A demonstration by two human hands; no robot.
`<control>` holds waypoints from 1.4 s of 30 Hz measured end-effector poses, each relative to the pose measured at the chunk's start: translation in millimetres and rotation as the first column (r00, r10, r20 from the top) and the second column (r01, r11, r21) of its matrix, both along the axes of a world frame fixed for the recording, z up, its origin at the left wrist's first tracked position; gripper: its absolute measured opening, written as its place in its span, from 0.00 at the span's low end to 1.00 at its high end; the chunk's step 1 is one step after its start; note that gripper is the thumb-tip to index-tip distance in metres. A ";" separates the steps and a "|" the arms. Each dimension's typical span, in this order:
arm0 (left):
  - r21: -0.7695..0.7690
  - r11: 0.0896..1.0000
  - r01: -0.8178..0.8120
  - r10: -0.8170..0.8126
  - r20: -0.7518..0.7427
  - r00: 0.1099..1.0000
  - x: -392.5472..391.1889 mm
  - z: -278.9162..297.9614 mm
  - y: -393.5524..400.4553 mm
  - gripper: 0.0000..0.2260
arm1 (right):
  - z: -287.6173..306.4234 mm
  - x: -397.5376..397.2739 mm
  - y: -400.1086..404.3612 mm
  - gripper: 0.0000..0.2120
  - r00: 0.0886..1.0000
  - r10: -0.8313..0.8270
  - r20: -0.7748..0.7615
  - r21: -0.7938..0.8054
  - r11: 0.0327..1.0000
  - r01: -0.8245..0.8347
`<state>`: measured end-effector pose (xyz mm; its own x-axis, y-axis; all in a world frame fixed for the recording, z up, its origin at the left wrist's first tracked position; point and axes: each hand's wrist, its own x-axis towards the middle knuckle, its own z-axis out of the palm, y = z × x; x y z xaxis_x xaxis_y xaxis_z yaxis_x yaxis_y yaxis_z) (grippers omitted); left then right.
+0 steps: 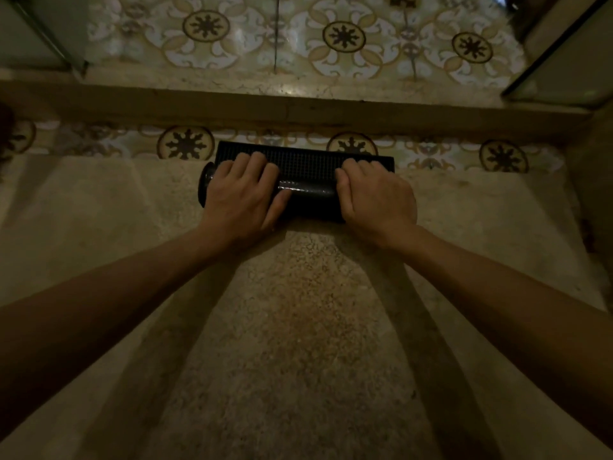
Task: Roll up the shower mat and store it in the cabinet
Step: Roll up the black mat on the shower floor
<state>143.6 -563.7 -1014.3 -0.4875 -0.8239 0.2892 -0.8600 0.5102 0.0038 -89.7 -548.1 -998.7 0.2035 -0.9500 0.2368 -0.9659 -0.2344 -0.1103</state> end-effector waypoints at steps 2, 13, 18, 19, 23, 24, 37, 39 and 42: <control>0.002 1.000 0.024 -0.024 0.033 0.999 -3.5 5.1 -12.0 0.19 | -3.5 -0.2 5.5 0.18 1.000 0.012 -0.029 -0.047 0.999 -0.013; 0.006 0.999 -0.047 0.047 -0.119 0.992 -11.0 11.9 -48.9 0.19 | 1.4 -4.2 -31.1 0.20 1.000 -0.025 0.011 -0.030 0.999 0.026; -0.045 0.996 -0.082 0.075 -0.139 0.987 -19.4 10.8 -52.0 0.23 | 7.8 -7.0 -50.9 0.19 0.997 -0.060 0.051 0.027 0.998 0.058; -0.026 0.995 -0.092 0.088 -0.125 0.988 -19.8 10.5 -54.2 0.25 | 7.8 -8.5 -54.5 0.18 0.997 -0.057 0.054 0.044 0.998 0.054; 0.075 0.996 0.043 -0.042 -0.012 0.999 -8.8 11.9 -70.5 0.35 | 3.5 -14.9 -69.9 0.19 0.996 -0.018 0.082 0.120 0.993 0.008; 0.115 0.992 0.058 -0.060 0.013 0.998 -8.1 15.0 -77.1 0.37 | 3.2 -16.8 -75.2 0.19 0.996 -0.018 0.091 0.165 0.986 0.003; 0.228 0.973 0.023 -0.057 0.143 0.988 -6.5 21.6 -69.0 0.44 | -3.3 -17.8 -49.0 0.36 0.998 0.049 -0.031 0.063 0.997 -0.047; 0.178 0.982 0.062 -0.092 0.166 0.982 -3.1 22.0 -61.7 0.42 | -2.8 -28.3 -36.3 0.37 0.988 0.145 -0.056 0.038 0.989 -0.143; 0.160 0.984 0.079 -0.107 0.174 0.979 1.4 23.8 -52.6 0.39 | -2.9 -41.3 -27.1 0.38 0.969 0.218 -0.116 0.039 0.976 -0.214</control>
<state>144.9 -616.4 -990.5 -0.5972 -0.7996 0.0638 -0.8020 0.5938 -0.0645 -131.0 -575.2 -1001.5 0.4298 -0.8859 0.1744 -0.8992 -0.4375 -0.0065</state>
